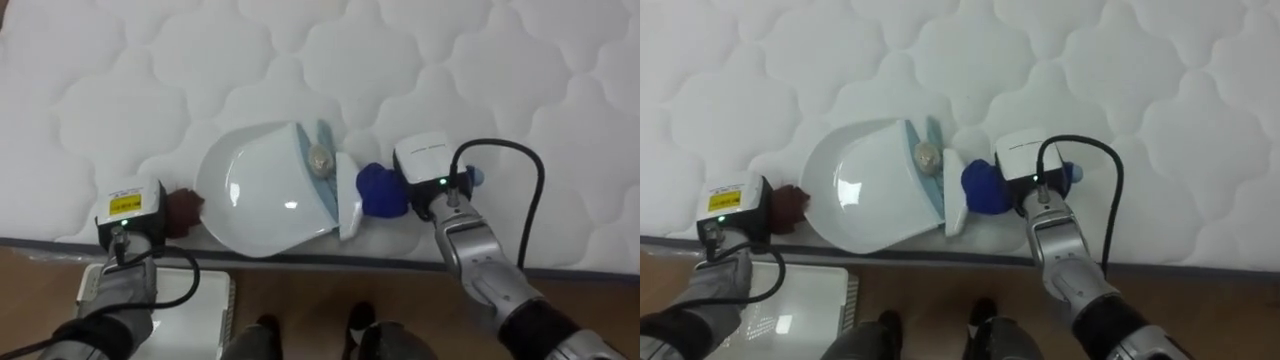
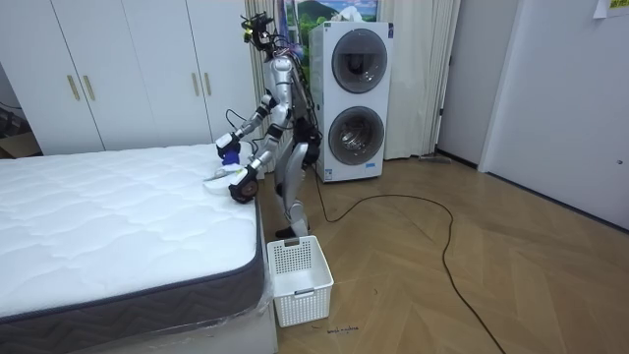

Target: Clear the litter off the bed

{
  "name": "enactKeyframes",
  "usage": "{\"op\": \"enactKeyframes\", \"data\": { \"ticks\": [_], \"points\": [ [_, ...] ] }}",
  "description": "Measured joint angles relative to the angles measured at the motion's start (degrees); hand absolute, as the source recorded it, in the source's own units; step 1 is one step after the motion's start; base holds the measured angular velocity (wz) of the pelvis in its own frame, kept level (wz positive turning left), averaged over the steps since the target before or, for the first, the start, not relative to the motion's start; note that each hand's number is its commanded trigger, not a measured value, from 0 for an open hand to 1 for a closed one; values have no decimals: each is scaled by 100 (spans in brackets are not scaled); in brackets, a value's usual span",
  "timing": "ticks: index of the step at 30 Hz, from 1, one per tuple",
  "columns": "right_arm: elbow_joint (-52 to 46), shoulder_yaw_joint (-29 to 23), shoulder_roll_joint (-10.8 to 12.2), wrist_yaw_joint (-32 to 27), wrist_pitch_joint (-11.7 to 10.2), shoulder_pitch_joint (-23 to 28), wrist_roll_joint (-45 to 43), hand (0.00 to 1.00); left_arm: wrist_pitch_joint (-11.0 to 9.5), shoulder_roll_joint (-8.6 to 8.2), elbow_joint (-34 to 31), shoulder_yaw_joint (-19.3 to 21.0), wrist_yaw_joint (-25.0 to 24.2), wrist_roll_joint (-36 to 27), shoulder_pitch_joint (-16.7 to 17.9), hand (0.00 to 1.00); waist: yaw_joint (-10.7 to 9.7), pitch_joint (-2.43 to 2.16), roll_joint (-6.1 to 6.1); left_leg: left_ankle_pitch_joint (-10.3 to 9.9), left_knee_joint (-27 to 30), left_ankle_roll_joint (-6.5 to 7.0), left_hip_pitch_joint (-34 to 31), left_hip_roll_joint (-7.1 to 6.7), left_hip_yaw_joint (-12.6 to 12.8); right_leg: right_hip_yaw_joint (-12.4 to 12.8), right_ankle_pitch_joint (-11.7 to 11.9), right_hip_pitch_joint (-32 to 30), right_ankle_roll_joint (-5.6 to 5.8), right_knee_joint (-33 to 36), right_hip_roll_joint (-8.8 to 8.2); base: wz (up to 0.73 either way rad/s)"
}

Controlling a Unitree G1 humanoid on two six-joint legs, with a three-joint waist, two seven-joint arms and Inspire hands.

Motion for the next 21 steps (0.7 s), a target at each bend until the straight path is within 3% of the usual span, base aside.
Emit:
{"op": "enactKeyframes", "data": {
  "ticks": [2, 5, 12, 21],
  "points": [
    [-271, 150, -50, 271, 40, -2, -285, 100, -3, 80, 19, -34, -21, 127, 21, 100, 10, -57, -110, 0, -34, 0, 6, 2, 0, 8, 24, 1, 2, -44, 16, -4],
    [-562, 375, -111, 644, 55, -59, -540, 100, 3, 165, 31, -122, -24, 244, 89, 100, 37, -105, -194, 0, -36, 0, 24, 1, 1, 13, 31, 19, 7, -59, 22, -1],
    [-792, 396, -148, 1142, 55, -75, -673, 100, 3, 197, 21, -222, -24, 246, 99, 100, 140, -105, -203, -2, -53, 4, 6, -1, 0, 15, 32, -3, 14, -61, 20, 0],
    [-984, 636, -151, 1534, 42, -188, -671, 100, 3, 400, 28, -425, 221, 242, 194, 100, 142, -117, -224, -1, -89, 3, -22, -16, 4, 39, 28, -58, 14, -58, 21, 0]
  ]
}}
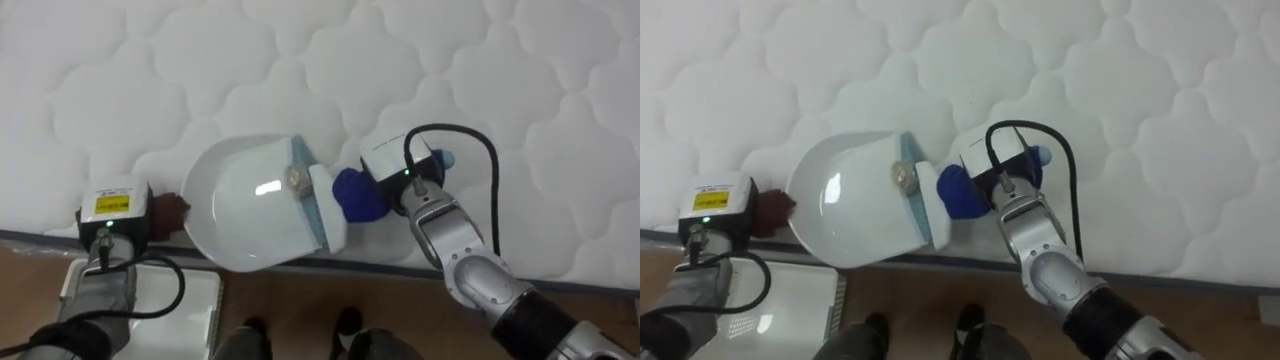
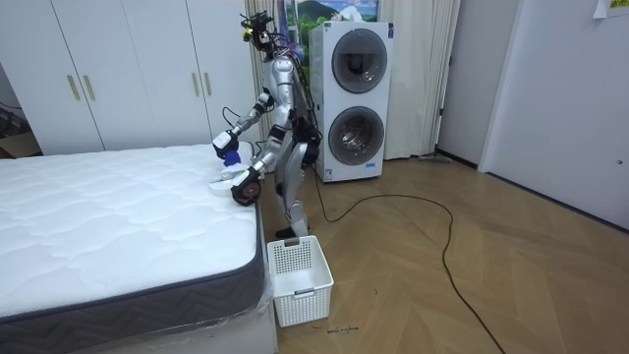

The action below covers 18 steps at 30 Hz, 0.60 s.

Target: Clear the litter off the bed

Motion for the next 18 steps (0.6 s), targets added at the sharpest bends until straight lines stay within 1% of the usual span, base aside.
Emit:
{"op": "enactKeyframes", "data": {
  "ticks": [11, 18],
  "points": [
    [-40, 18, -16, 81, -1, 1, 141, 100, 0, 29, 46, -85, 258, -105, 62, 100, -5, -5, -10, 0, 10, 1, -10, 5, 1, -39, -3, 4, -2, -10, -17, 0],
    [-43, 55, -16, 80, -8, 1, 178, 100, 0, 49, 49, -94, 273, -103, 100, 100, -3, -7, -13, 0, 13, 1, -6, 4, -2, -34, -3, 8, -1, -2, -16, 0]
  ]
}}
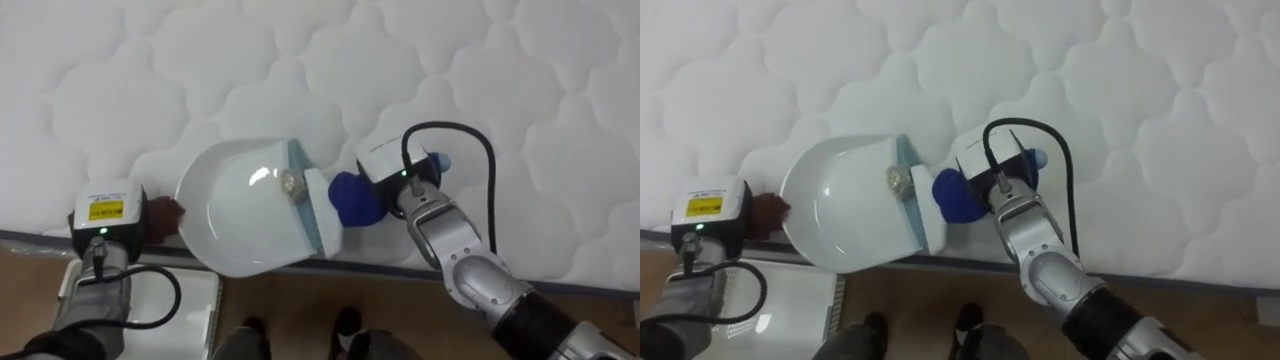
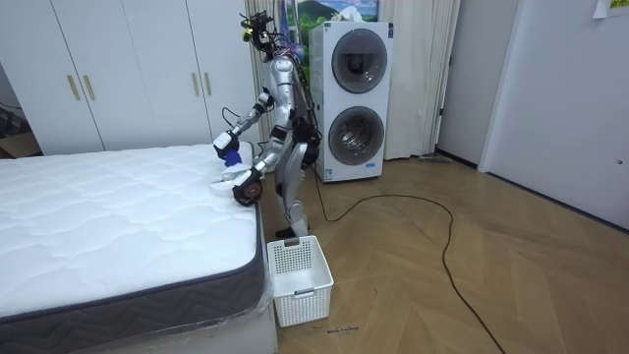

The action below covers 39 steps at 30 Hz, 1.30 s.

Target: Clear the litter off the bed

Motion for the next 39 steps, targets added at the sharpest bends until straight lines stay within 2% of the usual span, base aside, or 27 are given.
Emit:
{"op": "enactKeyframes", "data": {
  "ticks": [12, 21, 26, 29, 39],
  "points": [
    [-440, 58, 15, 53, -87, -11, 50, 100, -38, 30, 123, 15, 123, -5, 11, 100, 6, -2, -5, 0, 18, 0, -27, 8, -4, 0, 0, -10, -1, -3, 10, 0],
    [-654, 284, 111, 81, -290, -100, 220, 100, -70, 65, 170, -1, 258, -3, 38, 100, 20, 0, -50, 0, 18, 0, -47, 10, -6, -5, -1, -31, 1, -9, 12, 0],
    [-795, 567, 408, 86, -655, -100, 858, 100, -105, 65, 170, -47, 356, 5, 66, 100, 45, -2, -81, -1, 33, 2, -64, 8, -12, -15, -4, -38, 6, -3, 3, 0],
    [-845, 587, 511, 67, -800, -97, 1076, 100, -104, 65, 171, -66, 355, 5, 88, 100, 53, -2, -86, -2, 60, 2, -97, 8, -18, -26, -5, -56, 6, 13, -4, 1],
    [-844, 591, 447, 52, -940, -93, 1623, 100, -157, 47, 184, -155, 326, -253, 104, 100, 37, -6, -90, -1, 109, 4, -129, -8, -77, -144, -12, -36, -10, 36, -66, 3]
  ]
}}
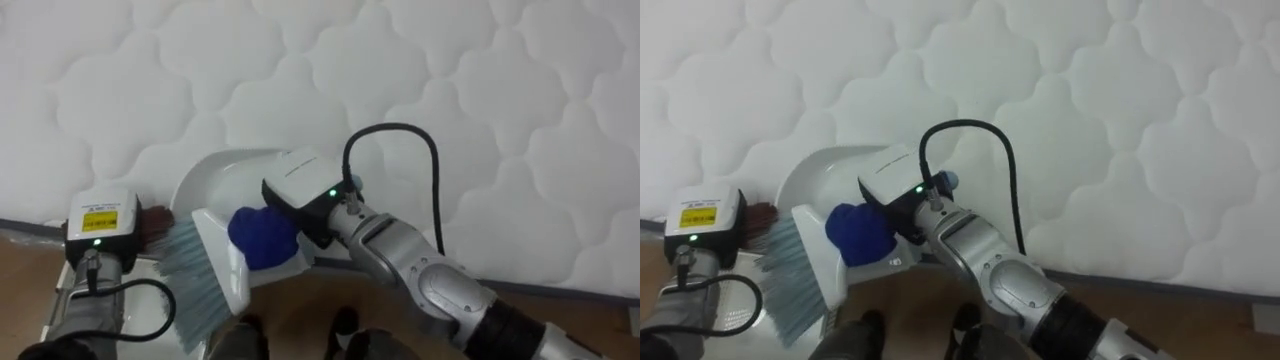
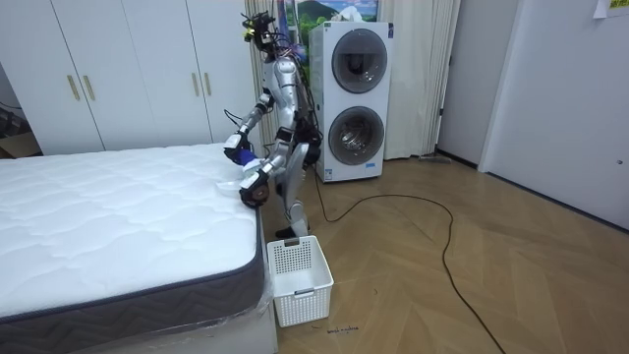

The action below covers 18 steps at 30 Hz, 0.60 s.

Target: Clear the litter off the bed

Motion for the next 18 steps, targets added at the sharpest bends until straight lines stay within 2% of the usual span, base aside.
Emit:
{"op": "enactKeyframes", "data": {
  "ticks": [6, 9, 11, 15, 18],
  "points": [
    [-1, -12, -126, -1, -21, 7, -10, 100, -15, -138, -1, 188, 1, -35, 77, 100, 38, 1, 12, -1, 16, 2, 10, 2, -12, -9, 0, 28, 2, -27, 4, 2],
    [-1, -40, -279, -5, -82, 8, -34, 100, -48, -216, -3, 238, 5, -36, 128, 100, 121, 11, 28, -2, 36, 3, 53, 15, -19, -8, 0, 88, 1, -42, 21, -1],
    [-10, -76, -398, -5, -135, 11, -132, 100, -60, -294, -2, 278, 9, -40, 204, 100, 155, 11, 84, -8, 49, 9, 90, 14, -73, -53, 1, 173, 8, -93, 24, 7],
    [-10, -162, -418, -5, -183, 16, -126, 100, -73, -409, -13, 292, 5, -159, 278, 100, 213, 12, 120, -9, 66, 11, 112, 14, -110, -31, 9, 223, 24, -122, 57, 3],
    [-8, -214, -457, -77, -321, 23, -11, 100, -215, -435, -20, 291, 1, -246, 303, 100, 306, 14, 122, -9, 36, 11, 171, 13, -110, -24, 11, 275, 27, -129, 59, 0]
  ]
}}
